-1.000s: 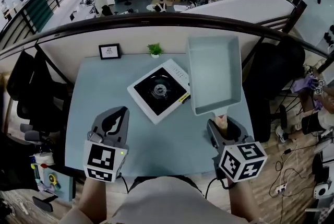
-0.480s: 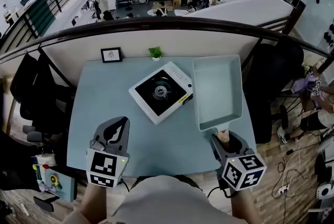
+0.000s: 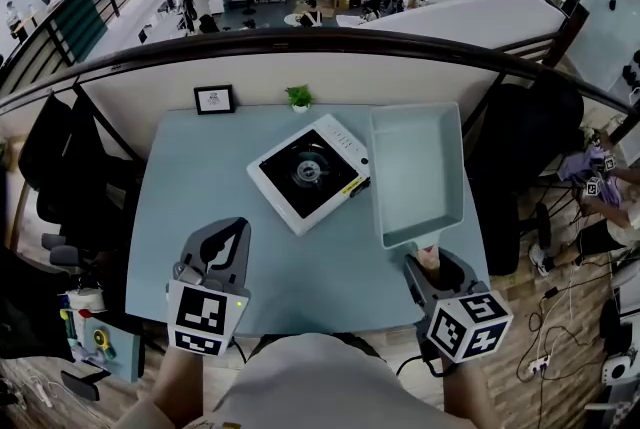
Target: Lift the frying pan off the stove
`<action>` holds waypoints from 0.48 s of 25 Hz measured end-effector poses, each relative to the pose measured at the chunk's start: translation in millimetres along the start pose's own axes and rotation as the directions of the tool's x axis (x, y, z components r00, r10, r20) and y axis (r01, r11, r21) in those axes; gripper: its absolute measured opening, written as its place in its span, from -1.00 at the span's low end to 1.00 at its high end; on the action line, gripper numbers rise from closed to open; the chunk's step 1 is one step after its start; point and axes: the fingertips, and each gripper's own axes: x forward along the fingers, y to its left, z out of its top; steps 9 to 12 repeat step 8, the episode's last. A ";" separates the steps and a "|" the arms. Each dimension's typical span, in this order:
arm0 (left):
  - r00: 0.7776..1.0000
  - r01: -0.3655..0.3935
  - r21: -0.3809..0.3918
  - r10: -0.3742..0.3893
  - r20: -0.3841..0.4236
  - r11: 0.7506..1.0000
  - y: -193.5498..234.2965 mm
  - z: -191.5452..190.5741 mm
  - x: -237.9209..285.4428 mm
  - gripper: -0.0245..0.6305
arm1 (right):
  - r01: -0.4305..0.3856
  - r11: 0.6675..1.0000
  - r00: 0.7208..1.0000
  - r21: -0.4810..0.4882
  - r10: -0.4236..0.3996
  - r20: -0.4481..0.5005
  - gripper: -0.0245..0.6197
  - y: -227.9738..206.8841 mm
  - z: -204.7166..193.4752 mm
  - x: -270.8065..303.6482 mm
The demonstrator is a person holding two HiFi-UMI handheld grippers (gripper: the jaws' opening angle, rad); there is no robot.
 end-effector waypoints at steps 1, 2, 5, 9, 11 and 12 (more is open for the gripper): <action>1.000 -0.001 0.000 0.001 0.001 1.000 0.7 0.7 0.6 -0.92 | 0.000 1.000 1.000 -0.002 0.000 -0.001 -0.36 -0.2 0.5 0.3; 1.000 0.000 0.000 0.000 0.002 1.000 1.4 1.3 1.3 -0.92 | -0.001 1.000 1.000 -0.003 0.001 0.000 -0.35 -0.2 1.4 1.0; 1.000 0.008 -0.001 -0.008 0.001 1.000 2.4 2.1 4.4 -0.92 | -0.007 1.000 1.000 -0.003 0.007 -0.002 -0.35 0.2 4.5 5.1; 1.000 0.010 0.002 -0.010 -0.002 1.000 3.8 2.6 7.4 -0.92 | -0.013 1.000 1.000 -0.001 0.013 -0.007 -0.36 1.0 6.2 9.9; 1.000 0.010 0.002 -0.010 -0.002 1.000 3.8 2.6 7.4 -0.92 | -0.013 1.000 1.000 -0.001 0.013 -0.007 -0.36 1.0 6.2 9.9; 1.000 0.010 0.002 -0.010 -0.002 1.000 3.8 2.6 7.4 -0.92 | -0.013 1.000 1.000 -0.001 0.013 -0.007 -0.36 1.0 6.2 9.9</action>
